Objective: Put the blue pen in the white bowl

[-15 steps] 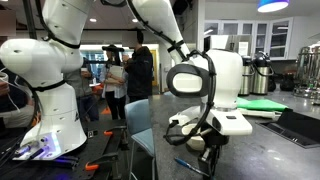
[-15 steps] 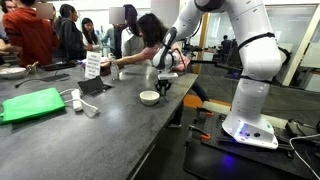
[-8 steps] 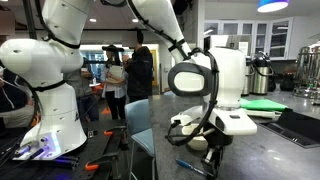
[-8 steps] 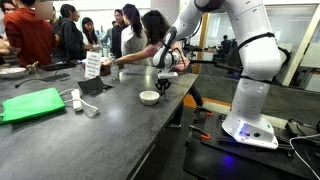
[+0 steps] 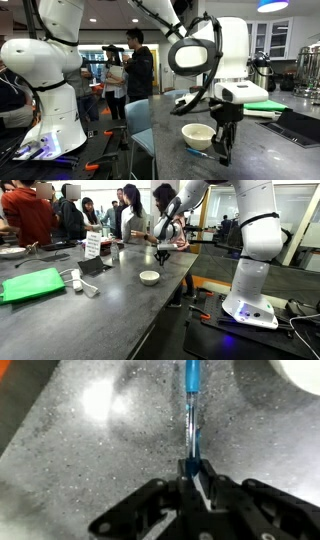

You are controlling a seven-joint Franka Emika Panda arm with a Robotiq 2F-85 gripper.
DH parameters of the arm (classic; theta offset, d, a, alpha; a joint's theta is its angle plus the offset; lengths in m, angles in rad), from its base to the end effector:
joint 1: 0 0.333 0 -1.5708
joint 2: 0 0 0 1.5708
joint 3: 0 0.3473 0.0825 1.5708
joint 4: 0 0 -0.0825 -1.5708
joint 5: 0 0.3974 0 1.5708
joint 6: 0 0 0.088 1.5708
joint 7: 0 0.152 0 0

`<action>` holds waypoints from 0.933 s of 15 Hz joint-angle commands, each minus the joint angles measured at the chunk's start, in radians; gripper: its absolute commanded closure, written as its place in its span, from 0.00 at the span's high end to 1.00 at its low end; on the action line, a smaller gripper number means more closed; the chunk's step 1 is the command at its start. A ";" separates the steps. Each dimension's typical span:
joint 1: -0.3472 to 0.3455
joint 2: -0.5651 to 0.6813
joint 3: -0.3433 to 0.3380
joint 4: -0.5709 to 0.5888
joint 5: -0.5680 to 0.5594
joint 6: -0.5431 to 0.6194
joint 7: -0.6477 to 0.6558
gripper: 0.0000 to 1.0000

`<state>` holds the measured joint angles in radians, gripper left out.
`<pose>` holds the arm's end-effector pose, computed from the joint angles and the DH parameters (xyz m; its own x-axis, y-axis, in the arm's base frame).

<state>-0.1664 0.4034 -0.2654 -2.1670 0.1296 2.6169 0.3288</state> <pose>0.5379 -0.2507 0.1909 0.6605 -0.7473 0.0729 -0.7496 -0.6618 0.0081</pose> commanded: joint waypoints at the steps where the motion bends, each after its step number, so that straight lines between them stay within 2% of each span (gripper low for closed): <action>1: 0.026 -0.097 0.005 -0.043 -0.026 -0.066 0.003 0.04; 6: 0.033 -0.170 0.071 -0.046 -0.002 -0.197 -0.076 0.04; 14: 0.055 -0.138 0.171 -0.029 0.037 -0.194 -0.143 0.04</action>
<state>-0.1155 0.2580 -0.1092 -2.1992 0.1411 2.4409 0.2342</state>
